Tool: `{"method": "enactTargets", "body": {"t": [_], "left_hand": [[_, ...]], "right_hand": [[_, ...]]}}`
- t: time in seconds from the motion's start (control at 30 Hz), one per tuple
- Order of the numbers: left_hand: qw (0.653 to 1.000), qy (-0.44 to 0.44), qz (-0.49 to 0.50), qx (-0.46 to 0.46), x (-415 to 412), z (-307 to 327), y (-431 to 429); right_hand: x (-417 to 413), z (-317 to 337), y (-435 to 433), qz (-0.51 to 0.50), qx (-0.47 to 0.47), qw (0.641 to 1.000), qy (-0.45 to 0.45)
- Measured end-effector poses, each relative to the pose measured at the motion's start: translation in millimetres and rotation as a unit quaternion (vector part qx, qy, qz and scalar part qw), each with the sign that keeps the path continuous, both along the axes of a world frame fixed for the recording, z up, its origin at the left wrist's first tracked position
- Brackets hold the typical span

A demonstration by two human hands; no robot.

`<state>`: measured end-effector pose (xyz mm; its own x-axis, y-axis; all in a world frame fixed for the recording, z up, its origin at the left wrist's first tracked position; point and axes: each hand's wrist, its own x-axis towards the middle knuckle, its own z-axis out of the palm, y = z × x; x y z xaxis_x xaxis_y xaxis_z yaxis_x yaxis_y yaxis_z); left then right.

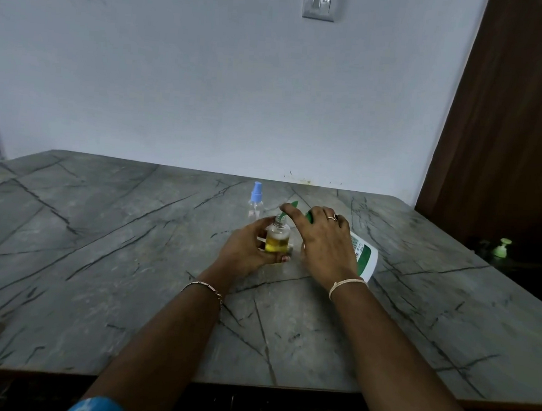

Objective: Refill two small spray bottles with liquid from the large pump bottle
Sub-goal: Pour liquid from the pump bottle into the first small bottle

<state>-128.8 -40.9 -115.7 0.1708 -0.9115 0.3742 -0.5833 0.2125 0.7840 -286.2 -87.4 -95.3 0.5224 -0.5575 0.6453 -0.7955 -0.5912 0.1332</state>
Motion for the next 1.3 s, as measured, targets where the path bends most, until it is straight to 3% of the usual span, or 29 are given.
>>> {"method": "enactTargets", "body": {"t": [1.3], "left_hand": [[1.000,-0.005,0.006,-0.003,-1,0,1]], "right_hand": [[2,2,2,-0.014,0.011,1.000,0.003]]}}
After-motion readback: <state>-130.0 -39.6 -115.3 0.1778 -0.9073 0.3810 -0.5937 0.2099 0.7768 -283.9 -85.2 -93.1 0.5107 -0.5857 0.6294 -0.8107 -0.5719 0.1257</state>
